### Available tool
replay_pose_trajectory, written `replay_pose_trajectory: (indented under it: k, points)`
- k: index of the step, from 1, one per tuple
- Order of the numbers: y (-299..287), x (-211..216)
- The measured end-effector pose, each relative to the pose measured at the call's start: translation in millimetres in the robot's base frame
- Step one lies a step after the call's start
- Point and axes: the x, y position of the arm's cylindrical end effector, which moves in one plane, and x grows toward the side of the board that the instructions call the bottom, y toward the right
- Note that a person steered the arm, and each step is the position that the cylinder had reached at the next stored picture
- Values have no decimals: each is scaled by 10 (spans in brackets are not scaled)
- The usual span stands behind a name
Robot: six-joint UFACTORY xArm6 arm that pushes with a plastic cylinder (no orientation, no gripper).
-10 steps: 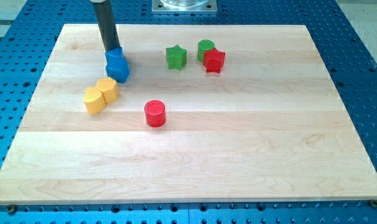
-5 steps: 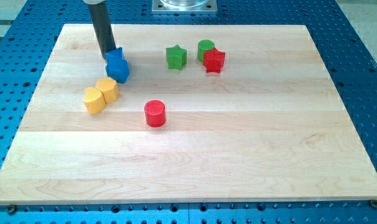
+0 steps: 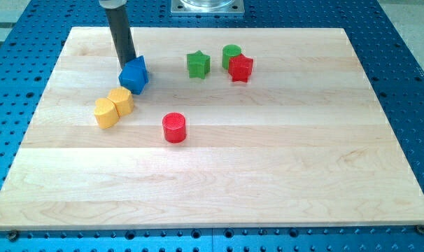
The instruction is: Adjust the yellow blocks and blue blocks to form a vertical line
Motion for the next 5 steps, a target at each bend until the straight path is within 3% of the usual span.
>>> replay_pose_trajectory:
  k: [2, 3, 5]
  points:
    - [-183, 0]
    - [-665, 151]
    - [-757, 955]
